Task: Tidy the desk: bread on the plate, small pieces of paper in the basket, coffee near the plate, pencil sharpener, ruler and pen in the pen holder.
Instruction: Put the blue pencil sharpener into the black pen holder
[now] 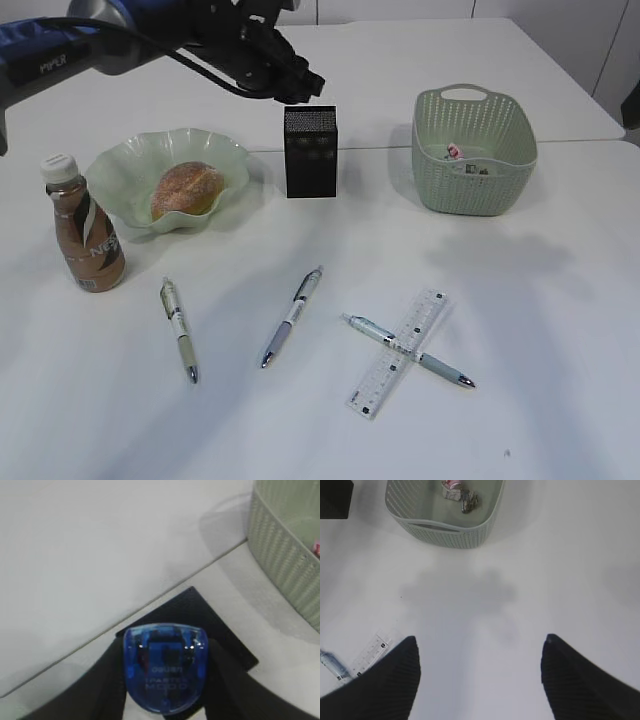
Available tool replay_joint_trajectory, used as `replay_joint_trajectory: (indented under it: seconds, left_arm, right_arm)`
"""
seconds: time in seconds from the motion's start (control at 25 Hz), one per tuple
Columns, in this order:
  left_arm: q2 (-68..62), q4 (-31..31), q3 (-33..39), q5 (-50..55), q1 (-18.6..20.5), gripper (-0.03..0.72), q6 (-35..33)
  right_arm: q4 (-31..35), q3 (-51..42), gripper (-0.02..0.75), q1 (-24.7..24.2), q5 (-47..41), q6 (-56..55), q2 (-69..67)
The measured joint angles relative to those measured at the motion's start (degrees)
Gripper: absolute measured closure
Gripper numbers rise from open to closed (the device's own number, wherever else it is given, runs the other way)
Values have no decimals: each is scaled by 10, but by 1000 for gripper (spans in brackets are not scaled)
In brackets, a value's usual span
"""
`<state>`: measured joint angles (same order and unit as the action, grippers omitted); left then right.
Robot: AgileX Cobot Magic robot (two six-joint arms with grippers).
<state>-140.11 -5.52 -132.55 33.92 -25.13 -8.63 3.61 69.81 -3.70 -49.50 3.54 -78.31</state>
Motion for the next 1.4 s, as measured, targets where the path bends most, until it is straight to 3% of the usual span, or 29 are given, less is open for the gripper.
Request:
replay_joint_trajectory:
  seconds: [0.72, 1.4]
  left_arm:
    - [-20, -89, 0, -36, 13, 396, -2]
    - [-43, -104, 0, -48, 13, 396, -6]
  right_arm:
    - [0, 0, 153, 0, 19, 1, -44]
    - [0, 0, 153, 0, 25, 1, -58]
